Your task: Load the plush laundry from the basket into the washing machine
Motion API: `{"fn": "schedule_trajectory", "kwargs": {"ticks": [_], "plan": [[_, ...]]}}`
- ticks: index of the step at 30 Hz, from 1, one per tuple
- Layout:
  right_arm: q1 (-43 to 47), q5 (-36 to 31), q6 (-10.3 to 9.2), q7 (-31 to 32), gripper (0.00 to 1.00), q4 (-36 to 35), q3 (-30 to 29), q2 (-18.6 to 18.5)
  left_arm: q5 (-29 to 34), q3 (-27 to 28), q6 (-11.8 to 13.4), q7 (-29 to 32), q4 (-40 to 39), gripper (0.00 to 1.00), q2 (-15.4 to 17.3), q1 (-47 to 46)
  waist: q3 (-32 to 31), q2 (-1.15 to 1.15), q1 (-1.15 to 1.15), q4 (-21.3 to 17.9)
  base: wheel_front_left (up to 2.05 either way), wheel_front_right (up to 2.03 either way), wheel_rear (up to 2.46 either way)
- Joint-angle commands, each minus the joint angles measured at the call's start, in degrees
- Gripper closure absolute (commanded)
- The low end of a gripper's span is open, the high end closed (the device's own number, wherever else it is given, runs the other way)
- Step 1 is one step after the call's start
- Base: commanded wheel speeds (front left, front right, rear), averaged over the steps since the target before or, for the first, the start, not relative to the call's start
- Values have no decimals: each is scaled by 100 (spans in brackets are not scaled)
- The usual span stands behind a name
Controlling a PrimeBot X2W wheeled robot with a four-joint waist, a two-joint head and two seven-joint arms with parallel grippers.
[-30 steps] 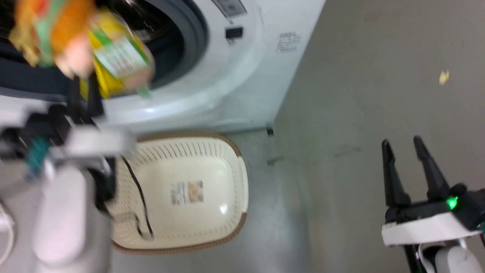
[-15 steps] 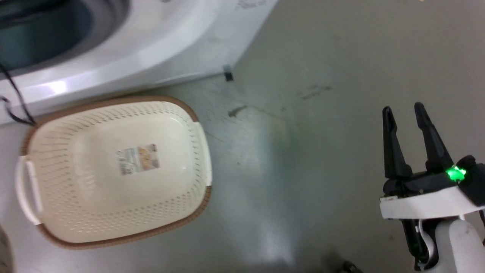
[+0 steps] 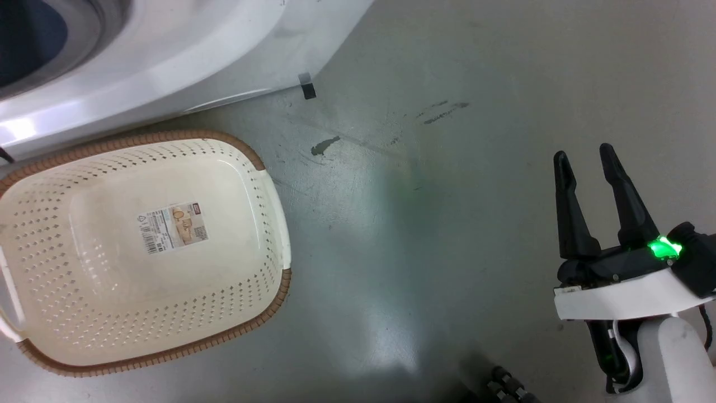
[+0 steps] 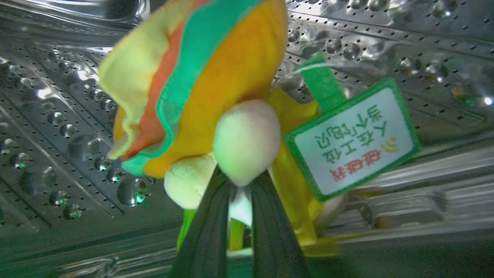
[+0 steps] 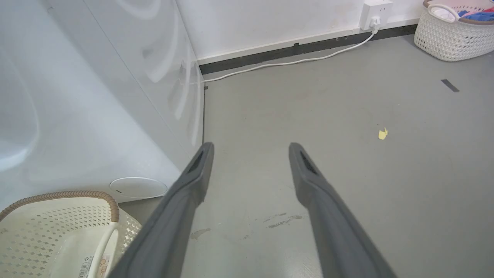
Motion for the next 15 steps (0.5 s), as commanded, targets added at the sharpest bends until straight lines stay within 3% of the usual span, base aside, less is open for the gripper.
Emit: {"fn": "schedule_trajectory", "kwargs": {"ticks": [1,4,5,6,10,15], "plan": [[-87,4,-5,-26,0,24,-27,28,-51,-13,-26,31,48,100,29,-44,-36,0,-1,26,0,0,0],[-76,-30,-5,-26,0,50,-62,29,-102,-61,-46,-31,90,100,1,31,-148,0,-1,84,0,0,0],[-71,-49,-5,-26,0,67,-63,30,-97,-77,-40,-123,89,4,5,80,-209,0,-1,105,0,0,0],[-64,-71,-5,-26,0,78,-65,30,-106,-72,-16,-224,95,0,4,134,-272,0,-1,127,0,0,0],[26,-159,-5,-26,0,107,-140,6,-230,-8,64,-860,206,0,-97,463,-642,0,-1,255,0,0,0],[288,-322,-5,-26,0,130,-302,-81,-501,90,49,-2130,358,0,-365,1172,-1307,0,-1,564,0,0,0]]}}
